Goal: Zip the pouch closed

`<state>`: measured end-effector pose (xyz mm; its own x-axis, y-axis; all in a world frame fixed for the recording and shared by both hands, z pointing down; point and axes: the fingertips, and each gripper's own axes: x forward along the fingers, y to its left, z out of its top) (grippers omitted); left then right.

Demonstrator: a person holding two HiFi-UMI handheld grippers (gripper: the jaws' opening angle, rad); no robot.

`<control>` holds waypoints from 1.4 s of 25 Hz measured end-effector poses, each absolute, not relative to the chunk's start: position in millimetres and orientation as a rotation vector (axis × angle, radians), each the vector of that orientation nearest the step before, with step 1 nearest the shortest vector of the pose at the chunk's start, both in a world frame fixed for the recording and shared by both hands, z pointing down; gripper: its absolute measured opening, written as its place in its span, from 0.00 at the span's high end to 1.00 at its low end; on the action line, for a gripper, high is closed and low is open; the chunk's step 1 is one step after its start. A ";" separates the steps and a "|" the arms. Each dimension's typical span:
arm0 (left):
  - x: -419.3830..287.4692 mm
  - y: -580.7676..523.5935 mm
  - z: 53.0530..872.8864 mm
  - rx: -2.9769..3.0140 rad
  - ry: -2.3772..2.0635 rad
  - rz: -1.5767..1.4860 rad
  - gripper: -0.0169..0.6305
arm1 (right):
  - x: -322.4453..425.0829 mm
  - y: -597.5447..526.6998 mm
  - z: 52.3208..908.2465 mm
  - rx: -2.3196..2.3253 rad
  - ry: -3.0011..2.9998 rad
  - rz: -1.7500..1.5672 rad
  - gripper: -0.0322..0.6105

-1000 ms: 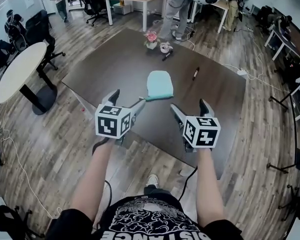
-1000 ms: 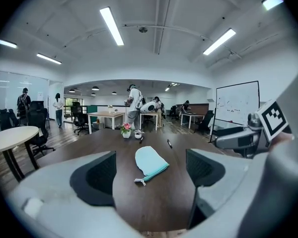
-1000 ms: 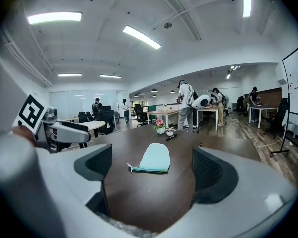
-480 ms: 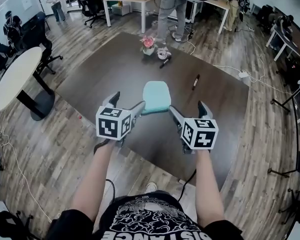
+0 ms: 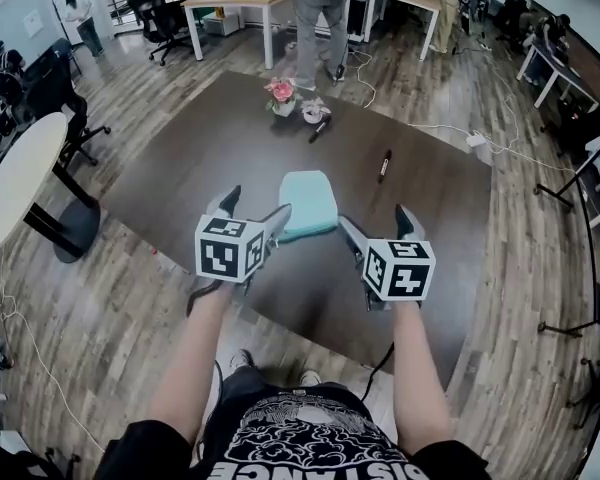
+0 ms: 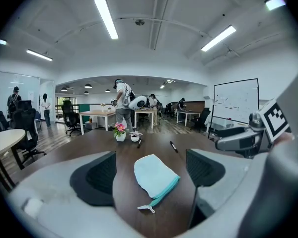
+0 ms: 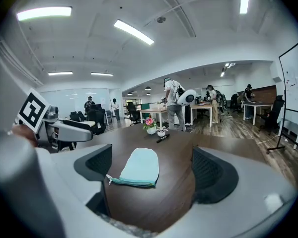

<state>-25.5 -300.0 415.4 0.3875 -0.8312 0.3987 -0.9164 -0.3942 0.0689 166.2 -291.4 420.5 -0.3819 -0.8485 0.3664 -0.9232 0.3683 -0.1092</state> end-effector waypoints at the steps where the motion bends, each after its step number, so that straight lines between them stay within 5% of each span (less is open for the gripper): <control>1: -25.0 -304.3 417.7 2.384 -1.519 0.441 0.29 | 166.0 -293.2 422.6 1.594 -2.372 0.439 0.19; 35: -40.0 -332.6 485.1 2.705 -0.739 0.716 0.29 | 96.8 -270.6 450.8 2.036 -2.015 0.557 0.23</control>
